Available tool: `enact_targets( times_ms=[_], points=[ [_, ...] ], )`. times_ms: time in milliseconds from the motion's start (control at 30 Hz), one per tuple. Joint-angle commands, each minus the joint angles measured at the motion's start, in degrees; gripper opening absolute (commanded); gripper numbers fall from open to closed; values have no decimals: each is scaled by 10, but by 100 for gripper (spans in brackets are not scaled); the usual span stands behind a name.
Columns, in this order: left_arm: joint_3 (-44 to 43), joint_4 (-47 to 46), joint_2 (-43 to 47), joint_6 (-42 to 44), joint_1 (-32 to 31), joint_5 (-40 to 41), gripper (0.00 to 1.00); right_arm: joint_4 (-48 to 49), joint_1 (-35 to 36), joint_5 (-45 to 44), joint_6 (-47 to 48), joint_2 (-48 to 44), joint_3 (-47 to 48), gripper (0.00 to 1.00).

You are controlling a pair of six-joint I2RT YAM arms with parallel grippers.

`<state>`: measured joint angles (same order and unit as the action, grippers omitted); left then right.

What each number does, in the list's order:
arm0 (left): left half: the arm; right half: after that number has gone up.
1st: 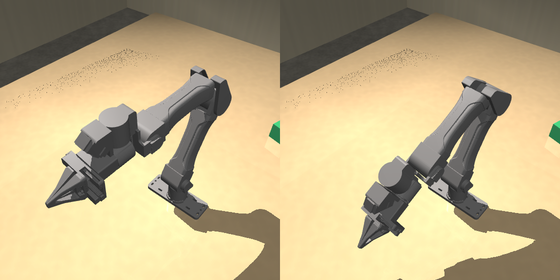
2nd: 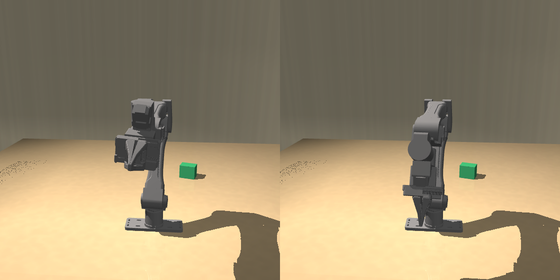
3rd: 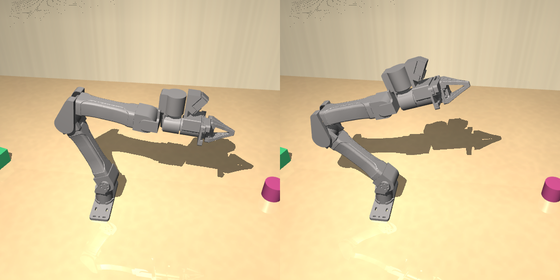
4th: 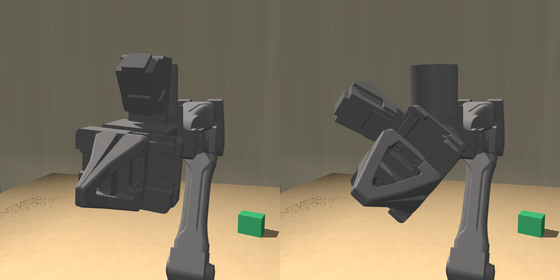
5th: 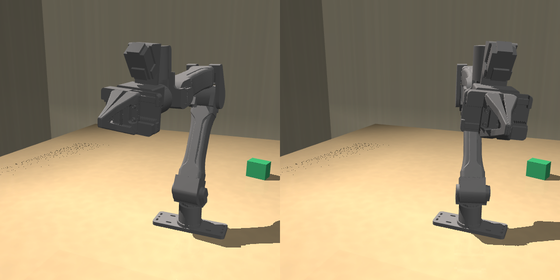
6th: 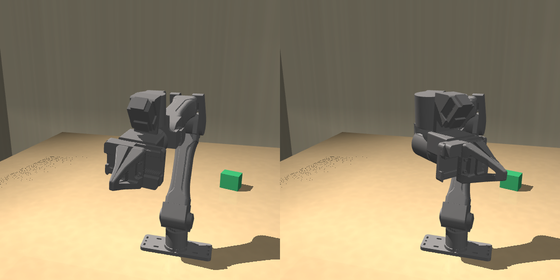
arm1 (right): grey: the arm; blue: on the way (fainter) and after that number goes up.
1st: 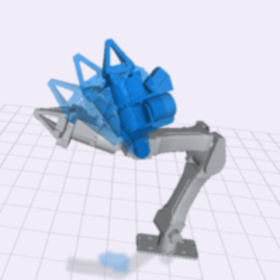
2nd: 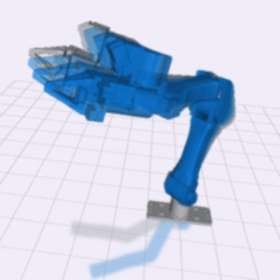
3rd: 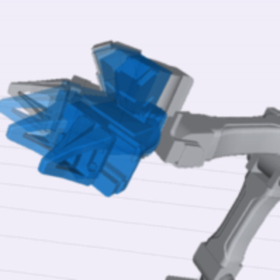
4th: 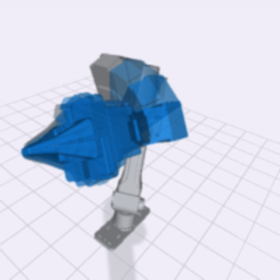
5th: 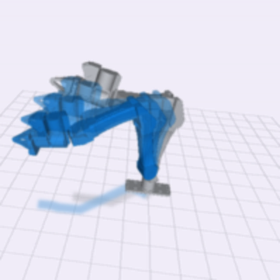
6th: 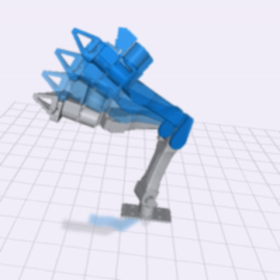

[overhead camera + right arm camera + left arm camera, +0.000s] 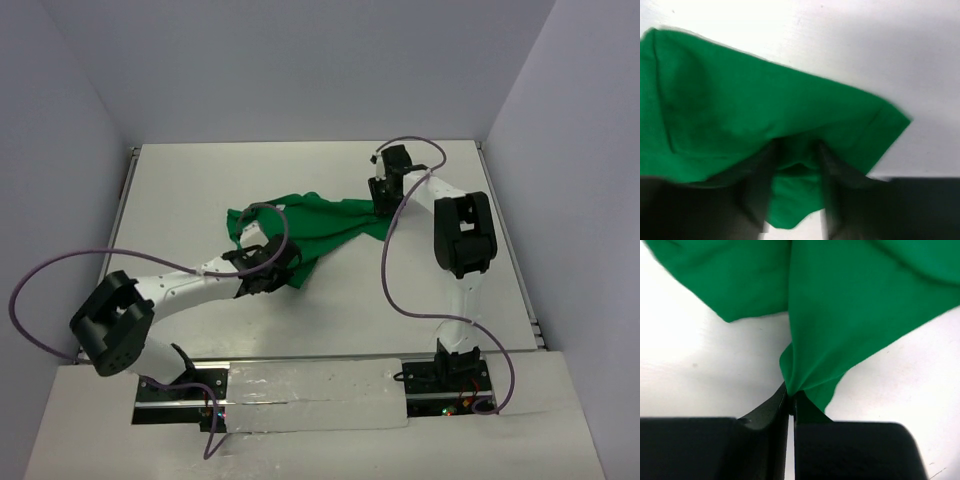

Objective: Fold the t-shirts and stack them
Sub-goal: Flatten out the tshirt

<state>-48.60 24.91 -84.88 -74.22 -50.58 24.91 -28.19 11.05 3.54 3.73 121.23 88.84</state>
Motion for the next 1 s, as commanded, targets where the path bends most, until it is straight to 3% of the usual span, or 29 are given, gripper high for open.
enact_targets(
  times_ms=[0,300,367,500,567,800,967],
  points=[
    [-46,75,55,5,-2,79,10,1,-4,13,-23,-23,3,11],
    [-118,140,84,57,8,153,10,75,-5,2,-103,-156,-78,9],
    [-126,134,90,84,36,158,11,83,-5,2,-123,-190,-75,9],
    [-175,88,100,222,126,126,10,86,-4,6,-169,-254,-46,9],
    [-262,82,92,302,188,103,10,82,4,3,-196,-301,-9,9],
    [-511,94,77,469,192,75,10,112,17,-8,-253,-514,30,9],
    [-548,60,143,498,192,25,10,102,23,-18,-247,-645,52,9]
  ],
)
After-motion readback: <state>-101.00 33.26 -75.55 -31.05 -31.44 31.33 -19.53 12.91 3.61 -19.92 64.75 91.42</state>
